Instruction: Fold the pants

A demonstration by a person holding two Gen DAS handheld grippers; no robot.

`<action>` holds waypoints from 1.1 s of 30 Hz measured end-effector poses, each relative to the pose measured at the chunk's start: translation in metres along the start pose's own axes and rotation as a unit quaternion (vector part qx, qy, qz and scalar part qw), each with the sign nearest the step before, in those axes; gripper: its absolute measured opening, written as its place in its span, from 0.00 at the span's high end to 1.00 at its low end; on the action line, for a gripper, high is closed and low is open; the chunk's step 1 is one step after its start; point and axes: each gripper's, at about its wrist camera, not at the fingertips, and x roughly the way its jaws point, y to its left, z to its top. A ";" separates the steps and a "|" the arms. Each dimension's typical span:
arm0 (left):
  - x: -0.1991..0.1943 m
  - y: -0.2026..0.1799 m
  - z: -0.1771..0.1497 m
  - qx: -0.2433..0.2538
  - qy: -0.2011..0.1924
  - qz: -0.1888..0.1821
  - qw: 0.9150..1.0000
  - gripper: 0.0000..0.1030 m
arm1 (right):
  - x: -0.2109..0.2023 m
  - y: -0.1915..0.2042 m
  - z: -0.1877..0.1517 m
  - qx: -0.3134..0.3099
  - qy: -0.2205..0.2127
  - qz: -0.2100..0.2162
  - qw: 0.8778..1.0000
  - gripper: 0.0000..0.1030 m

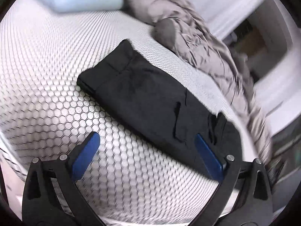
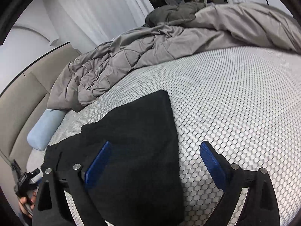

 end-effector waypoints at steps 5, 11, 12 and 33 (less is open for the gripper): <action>0.037 0.014 0.028 -0.061 -0.008 0.027 0.998 0.71 | -0.005 0.005 0.000 -0.013 0.001 0.018 1.000 0.07; 0.035 -0.037 0.026 0.027 -0.068 0.096 0.993 0.99 | -0.006 0.019 -0.014 -0.060 0.012 0.013 0.998 0.07; 0.027 -0.056 0.026 0.056 -0.082 0.098 0.990 0.99 | -0.008 0.019 -0.016 -0.064 0.012 0.012 0.998 0.07; 0.048 -0.318 -0.142 0.405 0.096 -0.141 0.898 0.34 | -0.047 -0.067 -0.001 0.030 -0.025 -0.035 0.999 0.07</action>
